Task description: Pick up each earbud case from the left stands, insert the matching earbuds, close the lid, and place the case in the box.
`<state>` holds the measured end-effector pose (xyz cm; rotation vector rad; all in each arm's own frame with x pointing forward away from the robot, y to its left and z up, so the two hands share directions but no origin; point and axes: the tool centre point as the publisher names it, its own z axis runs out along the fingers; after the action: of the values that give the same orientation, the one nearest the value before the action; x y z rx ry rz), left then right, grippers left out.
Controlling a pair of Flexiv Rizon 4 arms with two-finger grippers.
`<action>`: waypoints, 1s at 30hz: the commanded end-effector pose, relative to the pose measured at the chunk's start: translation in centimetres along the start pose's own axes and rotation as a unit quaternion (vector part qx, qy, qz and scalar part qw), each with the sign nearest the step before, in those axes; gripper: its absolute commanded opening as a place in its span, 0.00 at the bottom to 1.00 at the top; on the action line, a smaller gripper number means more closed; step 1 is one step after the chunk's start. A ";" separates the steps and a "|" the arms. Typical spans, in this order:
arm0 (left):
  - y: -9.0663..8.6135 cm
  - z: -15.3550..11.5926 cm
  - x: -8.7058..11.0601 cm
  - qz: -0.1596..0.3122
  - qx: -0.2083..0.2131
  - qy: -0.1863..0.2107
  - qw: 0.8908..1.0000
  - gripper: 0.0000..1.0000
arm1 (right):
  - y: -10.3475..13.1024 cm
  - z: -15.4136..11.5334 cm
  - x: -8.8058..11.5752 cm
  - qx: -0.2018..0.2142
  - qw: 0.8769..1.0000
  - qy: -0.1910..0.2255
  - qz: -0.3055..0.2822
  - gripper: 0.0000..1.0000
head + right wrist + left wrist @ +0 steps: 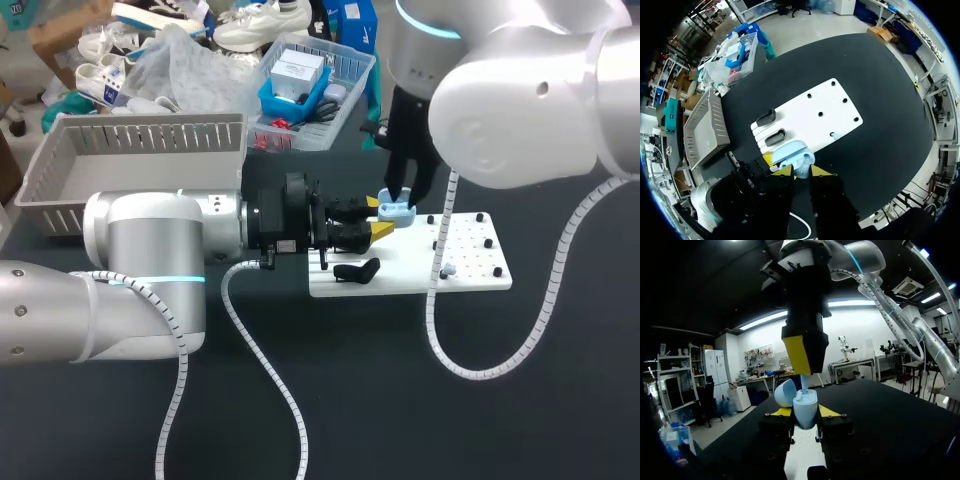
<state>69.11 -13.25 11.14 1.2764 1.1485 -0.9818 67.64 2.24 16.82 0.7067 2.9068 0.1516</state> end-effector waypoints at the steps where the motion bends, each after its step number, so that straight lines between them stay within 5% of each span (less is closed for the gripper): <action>1: 0.0 0.0 0.1 0.001 -0.002 -0.001 1.000 0.00 | 0.0 0.2 0.0 0.001 1.000 0.002 0.001 0.00; 30: 0.0 0.0 0.1 0.001 -0.002 -0.001 1.000 0.00 | -0.1 1.4 0.1 -0.006 1.000 0.021 0.006 0.00</action>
<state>69.10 -13.25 11.13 1.2766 1.1485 -0.9818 67.68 2.25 15.46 0.7265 2.9359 0.1818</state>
